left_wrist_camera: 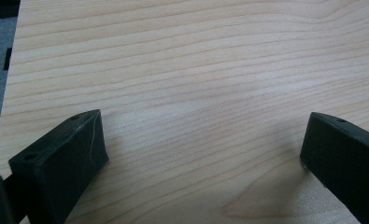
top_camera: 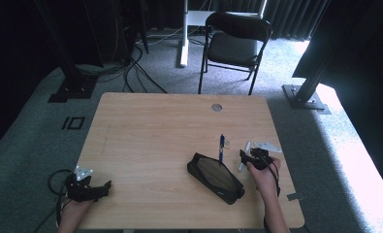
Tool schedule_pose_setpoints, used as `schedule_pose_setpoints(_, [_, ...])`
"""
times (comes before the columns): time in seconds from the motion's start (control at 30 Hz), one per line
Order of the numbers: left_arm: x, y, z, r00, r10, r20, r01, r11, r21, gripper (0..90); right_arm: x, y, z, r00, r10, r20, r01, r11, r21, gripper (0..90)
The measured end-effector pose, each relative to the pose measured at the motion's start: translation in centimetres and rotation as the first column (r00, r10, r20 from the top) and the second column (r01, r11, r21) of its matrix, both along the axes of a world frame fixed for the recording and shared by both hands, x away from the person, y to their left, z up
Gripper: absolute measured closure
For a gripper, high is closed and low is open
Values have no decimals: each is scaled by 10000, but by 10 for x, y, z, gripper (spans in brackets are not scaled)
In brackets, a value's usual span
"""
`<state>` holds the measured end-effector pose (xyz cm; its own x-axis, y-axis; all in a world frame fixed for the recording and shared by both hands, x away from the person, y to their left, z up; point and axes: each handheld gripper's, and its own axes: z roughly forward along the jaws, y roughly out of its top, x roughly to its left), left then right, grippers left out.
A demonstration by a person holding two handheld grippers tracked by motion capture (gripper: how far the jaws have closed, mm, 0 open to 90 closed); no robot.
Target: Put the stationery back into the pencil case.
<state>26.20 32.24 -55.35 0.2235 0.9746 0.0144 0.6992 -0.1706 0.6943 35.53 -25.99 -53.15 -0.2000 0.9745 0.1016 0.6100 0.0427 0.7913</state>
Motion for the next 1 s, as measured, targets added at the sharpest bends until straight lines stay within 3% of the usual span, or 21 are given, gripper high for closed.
schedule_pose_setpoints(0.67, [0,0,0,10000,-2,0,2,10000,2,5,11,6,-17,9953,-435,-863,363,9959,-833,587])
schedule_pose_setpoints(1.0, [0,0,0,10000,-2,2,2,10000,3,5,15,4,-17,9954,-365,-888,267,9937,-1091,655])
